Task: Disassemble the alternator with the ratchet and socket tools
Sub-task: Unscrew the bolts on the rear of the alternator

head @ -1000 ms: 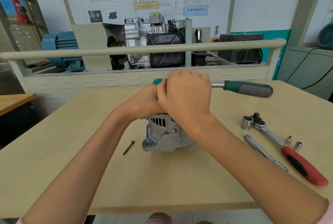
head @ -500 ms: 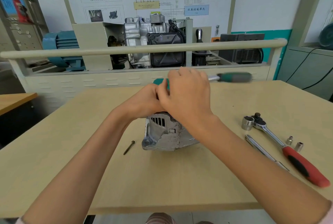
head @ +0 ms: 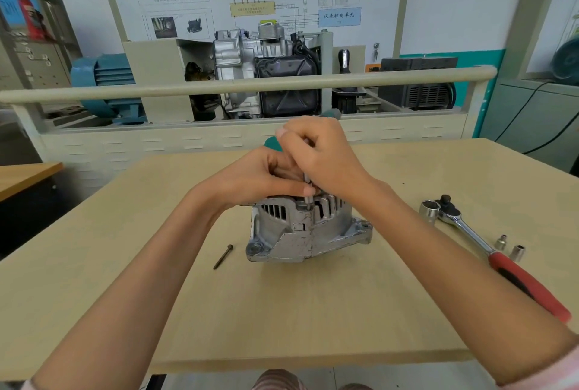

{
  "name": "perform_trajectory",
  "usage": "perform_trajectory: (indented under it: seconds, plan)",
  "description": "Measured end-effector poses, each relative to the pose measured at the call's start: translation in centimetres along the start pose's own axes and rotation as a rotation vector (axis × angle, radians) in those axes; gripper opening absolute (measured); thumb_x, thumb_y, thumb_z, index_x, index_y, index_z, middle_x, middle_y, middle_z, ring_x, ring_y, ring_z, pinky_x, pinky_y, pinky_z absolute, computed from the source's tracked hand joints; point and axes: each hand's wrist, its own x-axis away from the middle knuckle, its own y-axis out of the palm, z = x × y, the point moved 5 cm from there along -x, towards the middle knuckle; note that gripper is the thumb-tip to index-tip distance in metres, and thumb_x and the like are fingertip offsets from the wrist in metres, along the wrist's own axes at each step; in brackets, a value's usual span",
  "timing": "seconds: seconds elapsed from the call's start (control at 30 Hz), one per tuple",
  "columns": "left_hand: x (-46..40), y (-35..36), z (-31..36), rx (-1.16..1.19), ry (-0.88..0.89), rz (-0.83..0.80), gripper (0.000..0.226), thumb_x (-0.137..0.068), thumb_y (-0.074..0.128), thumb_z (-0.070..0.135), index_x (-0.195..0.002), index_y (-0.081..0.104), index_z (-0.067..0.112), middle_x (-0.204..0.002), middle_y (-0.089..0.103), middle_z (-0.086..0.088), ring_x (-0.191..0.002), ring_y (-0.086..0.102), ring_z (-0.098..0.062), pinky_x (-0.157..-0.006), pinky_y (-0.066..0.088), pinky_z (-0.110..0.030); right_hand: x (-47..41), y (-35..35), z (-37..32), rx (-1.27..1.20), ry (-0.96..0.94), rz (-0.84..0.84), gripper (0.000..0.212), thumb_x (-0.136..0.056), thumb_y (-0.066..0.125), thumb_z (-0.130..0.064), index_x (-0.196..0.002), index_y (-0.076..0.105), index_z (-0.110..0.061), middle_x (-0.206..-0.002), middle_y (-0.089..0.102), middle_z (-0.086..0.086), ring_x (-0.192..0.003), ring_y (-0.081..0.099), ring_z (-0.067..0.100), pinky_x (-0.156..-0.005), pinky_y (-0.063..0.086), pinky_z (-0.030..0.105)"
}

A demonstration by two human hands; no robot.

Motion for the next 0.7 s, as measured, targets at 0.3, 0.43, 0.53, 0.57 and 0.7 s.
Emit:
perform_trajectory:
  seconds: [0.3,0.43,0.53,0.57,0.7]
  plan:
    - [-0.2,-0.2,-0.1,-0.087,-0.022,0.087,0.038,-0.075,0.072,-0.003,-0.05,0.063,0.024,-0.051,0.062,0.01,-0.052,0.056,-0.001,-0.053,0.044,-0.01,1.2,0.7,-0.9,1.048,0.027,0.031,0.021,-0.092,0.038,-0.025,-0.099,0.052,-0.012,-0.092,0.057,0.006,-0.08,0.055,0.025,-0.059,0.026,0.033]
    - [0.0,0.0,0.2,-0.089,-0.021,0.056,0.039,-0.076,0.072,0.0,-0.051,0.066,0.029,-0.054,0.062,0.01,-0.055,0.056,-0.002,-0.054,0.044,-0.011,1.0,0.5,-1.1,0.972,-0.059,0.004,0.019,-0.091,0.042,-0.021,-0.102,0.054,-0.012,-0.095,0.06,0.005,-0.084,0.056,0.025,-0.062,0.026,0.032]
    - [0.3,0.4,0.5,-0.076,0.001,-0.002,0.042,-0.078,0.07,-0.001,-0.052,0.065,0.032,-0.051,0.058,0.017,-0.049,0.051,0.005,-0.052,0.038,-0.005,0.8,0.5,-1.0,0.96,-0.067,-0.031,0.026,-0.086,0.047,-0.013,-0.112,0.051,-0.013,-0.099,0.062,0.004,-0.088,0.057,0.026,-0.063,0.026,0.031]
    - [0.3,0.5,0.6,-0.085,0.002,-0.013,0.039,-0.078,0.071,0.002,-0.055,0.066,0.033,-0.054,0.06,0.017,-0.052,0.052,0.004,-0.054,0.039,-0.007,0.8,0.5,-1.0,0.957,-0.067,-0.033,0.029,-0.086,0.048,-0.012,-0.114,0.049,-0.013,-0.099,0.063,0.004,-0.088,0.057,0.027,-0.063,0.026,0.031]
    - [0.2,0.4,0.4,-0.097,-0.008,-0.001,0.032,-0.079,0.071,0.003,-0.059,0.065,0.027,-0.052,0.06,0.015,-0.05,0.051,0.004,-0.052,0.038,-0.006,0.8,0.4,-0.9,0.905,-0.14,-0.038,0.025,-0.085,0.048,-0.012,-0.109,0.055,-0.012,-0.098,0.063,0.004,-0.09,0.057,0.027,-0.065,0.031,0.032]
